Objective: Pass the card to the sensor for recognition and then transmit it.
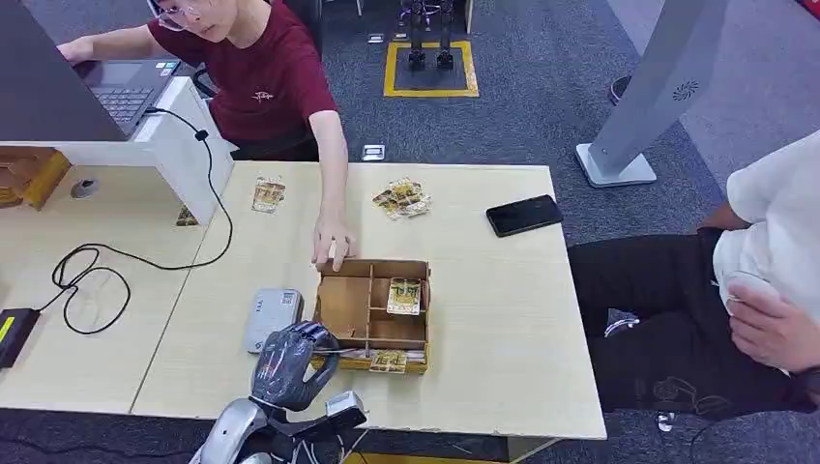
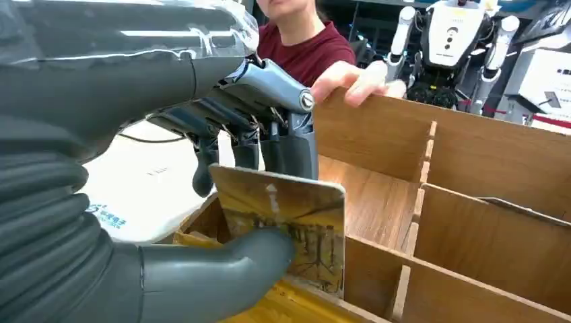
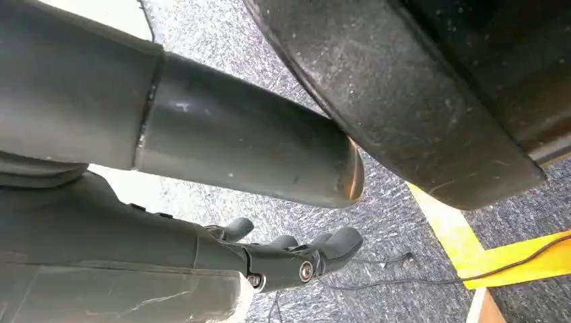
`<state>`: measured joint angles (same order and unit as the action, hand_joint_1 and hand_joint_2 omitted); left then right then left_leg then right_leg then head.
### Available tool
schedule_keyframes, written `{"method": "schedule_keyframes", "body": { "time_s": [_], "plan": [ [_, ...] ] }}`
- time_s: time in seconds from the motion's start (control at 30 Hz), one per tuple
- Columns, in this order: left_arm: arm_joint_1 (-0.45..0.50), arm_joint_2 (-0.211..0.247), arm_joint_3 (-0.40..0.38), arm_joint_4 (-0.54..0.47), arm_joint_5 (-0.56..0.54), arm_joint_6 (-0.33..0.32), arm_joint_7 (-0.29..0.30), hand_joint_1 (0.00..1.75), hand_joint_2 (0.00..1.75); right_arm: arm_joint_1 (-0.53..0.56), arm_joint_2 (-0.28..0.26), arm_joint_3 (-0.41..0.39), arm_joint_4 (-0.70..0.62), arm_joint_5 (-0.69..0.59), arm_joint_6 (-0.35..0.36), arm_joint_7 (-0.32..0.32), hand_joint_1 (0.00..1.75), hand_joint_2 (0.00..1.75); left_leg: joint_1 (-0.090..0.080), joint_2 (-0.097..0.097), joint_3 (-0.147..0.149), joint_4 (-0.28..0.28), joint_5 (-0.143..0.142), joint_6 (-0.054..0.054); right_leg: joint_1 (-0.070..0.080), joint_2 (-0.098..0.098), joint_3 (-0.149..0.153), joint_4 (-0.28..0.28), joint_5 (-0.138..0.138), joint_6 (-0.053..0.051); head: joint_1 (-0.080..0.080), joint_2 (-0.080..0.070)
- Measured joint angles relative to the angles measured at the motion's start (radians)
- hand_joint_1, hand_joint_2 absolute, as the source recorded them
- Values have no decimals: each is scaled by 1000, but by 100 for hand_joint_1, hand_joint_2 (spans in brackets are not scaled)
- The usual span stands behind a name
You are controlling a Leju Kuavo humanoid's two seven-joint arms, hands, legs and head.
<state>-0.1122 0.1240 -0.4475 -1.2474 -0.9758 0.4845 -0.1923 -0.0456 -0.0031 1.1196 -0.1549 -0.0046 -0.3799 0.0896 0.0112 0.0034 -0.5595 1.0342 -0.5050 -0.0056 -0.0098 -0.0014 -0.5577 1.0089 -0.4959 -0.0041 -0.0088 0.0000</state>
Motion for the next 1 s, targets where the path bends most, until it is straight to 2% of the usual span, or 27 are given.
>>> {"method": "schedule_keyframes", "body": {
  "time_s": [0.13, 0.27, 0.33, 0.43, 0.53, 0.7, 0.87, 1.0],
  "plan": [
    [0, 1, 0, -10, 83, -8, -42, 175, 175, 0, 0, 0, 0, -2, -5, 0, 0, 0, 0, 0, 0, 0, 0, 0, 0, 0, 0, 0, 0, 0, 0, 0],
    [-6, 21, 1, -126, 156, -38, -55, 175, 175, 1, 0, 0, 0, -3, -7, 0, 0, 0, 0, 0, 0, 0, 0, 0, 0, 0, 0, 0, 0, 0, 0, 0],
    [-16, 33, 5, -176, 161, -64, -44, 175, 175, 1, 0, 0, 0, -3, -7, -2, 0, 0, 0, 0, 0, 0, 0, 0, 0, 0, 0, 0, 0, 0, 0, 0],
    [-59, 84, 31, -291, 162, -84, -7, 175, 175, 5, 0, 0, 0, -4, -7, -6, 0, 0, 0, 0, 0, 0, 0, 0, 0, 0, 0, 0, 0, 0, 0, 0],
    [-92, 117, 61, -350, 170, -106, 2, 175, 175, 6, -1, 0, 1, -4, -7, -8, 0, 0, 0, 1, 0, 0, 0, -1, 0, 1, 0, 1, 0, 0, 0, 0],
    [-106, 144, 76, -402, 165, -98, -7, 175, 175, 6, -1, 0, 1, -6, -8, -16, 0, 0, 0, 1, 0, 0, 1, -1, 0, 1, -1, 1, 0, 0, 0, 0],
    [-125, 182, 125, -428, 195, -105, 3, 175, 175, 8, -2, 0, 1, -7, -11, -18, 0, 0, 0, 0, 0, 0, 0, -1, 0, 1, -1, 1, 0, 0, 0, 0],
    [-130, 194, 137, -436, 197, -109, 4, 175, 175, 9, -2, 0, 1, -7, -11, -18, 0, 0, 0, 1, 0, 0, 1, -1, 0, 1, -1, 1, 0, 0, 0, 0]
  ]
}}
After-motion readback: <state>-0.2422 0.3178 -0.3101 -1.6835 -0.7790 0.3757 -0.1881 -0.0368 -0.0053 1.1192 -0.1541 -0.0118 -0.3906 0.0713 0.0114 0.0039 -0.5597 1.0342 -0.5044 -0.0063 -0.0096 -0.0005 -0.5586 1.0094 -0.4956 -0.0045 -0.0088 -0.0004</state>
